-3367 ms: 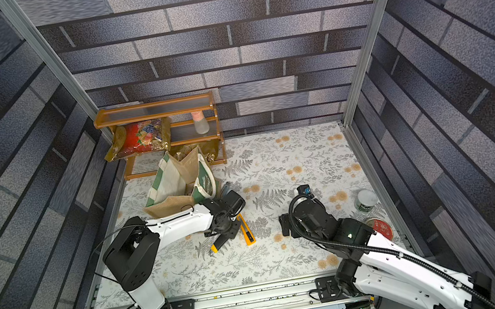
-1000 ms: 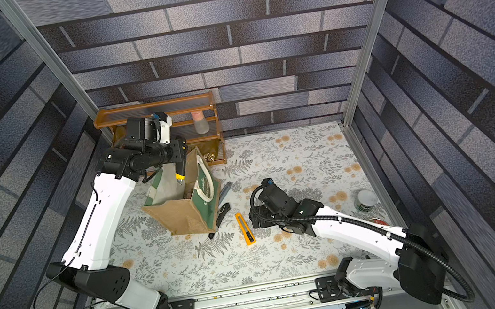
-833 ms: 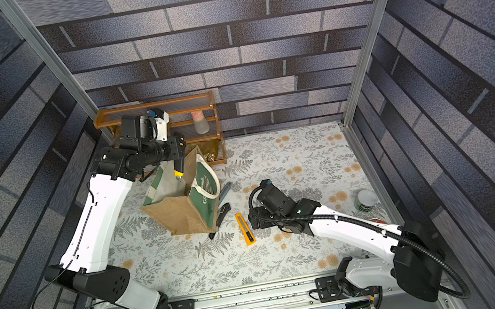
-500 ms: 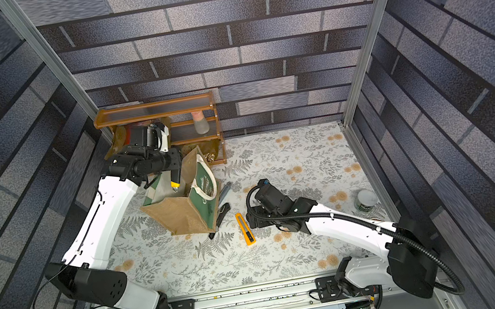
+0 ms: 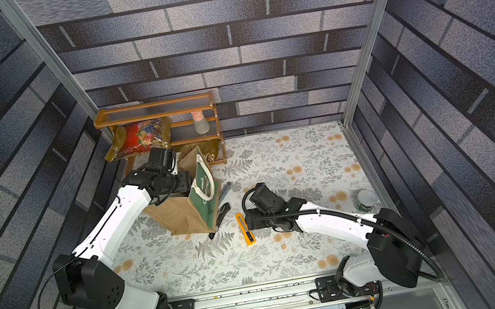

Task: Place the art knife into the pouch
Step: Place the utility knife in the pouch, then pick up the utility knife at the center of the board.

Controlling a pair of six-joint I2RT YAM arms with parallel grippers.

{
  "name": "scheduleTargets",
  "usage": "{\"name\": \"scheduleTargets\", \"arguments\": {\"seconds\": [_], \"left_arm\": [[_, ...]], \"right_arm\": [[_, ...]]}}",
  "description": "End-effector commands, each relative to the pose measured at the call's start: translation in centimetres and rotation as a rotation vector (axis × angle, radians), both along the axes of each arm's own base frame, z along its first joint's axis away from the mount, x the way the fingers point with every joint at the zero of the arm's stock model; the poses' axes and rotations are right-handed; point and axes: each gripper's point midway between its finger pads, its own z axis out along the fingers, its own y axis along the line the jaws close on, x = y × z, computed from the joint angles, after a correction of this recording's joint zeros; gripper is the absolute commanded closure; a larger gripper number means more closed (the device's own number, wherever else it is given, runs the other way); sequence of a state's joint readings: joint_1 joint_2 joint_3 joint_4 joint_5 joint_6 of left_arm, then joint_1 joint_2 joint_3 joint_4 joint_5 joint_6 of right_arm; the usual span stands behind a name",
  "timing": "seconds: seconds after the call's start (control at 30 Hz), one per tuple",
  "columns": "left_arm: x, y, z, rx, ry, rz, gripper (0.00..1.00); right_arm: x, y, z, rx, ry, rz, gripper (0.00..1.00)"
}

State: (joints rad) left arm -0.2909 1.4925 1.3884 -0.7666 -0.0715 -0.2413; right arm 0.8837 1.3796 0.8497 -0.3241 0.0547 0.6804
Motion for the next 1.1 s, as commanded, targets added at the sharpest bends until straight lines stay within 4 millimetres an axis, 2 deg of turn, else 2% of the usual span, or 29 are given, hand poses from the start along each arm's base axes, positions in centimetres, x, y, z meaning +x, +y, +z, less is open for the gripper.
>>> {"name": "scheduleTargets", "arguments": {"seconds": [0.0,0.1,0.3,0.57,0.77,0.97,1.07], "left_arm": [[-0.3,0.3,2.1,-0.019,-0.071,0.021,0.0],[-0.8,0.1,3.4,-0.033,-0.102,0.026,0.0],[-2.3,-0.2,6.2,-0.07,-0.154,0.016,0.0],[-4.7,0.1,8.3,-0.119,-0.19,0.008,0.0],[-6.4,0.5,8.9,-0.139,-0.201,0.006,0.0],[-7.2,1.2,8.7,-0.14,-0.197,0.016,0.0],[-7.4,1.2,8.5,-0.148,-0.198,0.017,0.0]], "right_arm": [[-0.2,0.7,-0.5,-0.015,-0.002,0.008,0.14],[-0.2,1.2,-1.2,-0.055,0.005,0.026,0.14],[-0.9,1.4,-3.8,-0.149,0.053,0.053,0.25],[-2.1,2.2,-5.6,-0.224,0.076,0.095,0.3],[-1.9,3.1,-6.5,-0.289,0.072,0.116,0.34],[-2.2,3.4,-7.5,-0.332,0.085,0.124,0.38],[-1.7,4.1,-6.7,-0.328,0.068,0.117,0.38]]}}
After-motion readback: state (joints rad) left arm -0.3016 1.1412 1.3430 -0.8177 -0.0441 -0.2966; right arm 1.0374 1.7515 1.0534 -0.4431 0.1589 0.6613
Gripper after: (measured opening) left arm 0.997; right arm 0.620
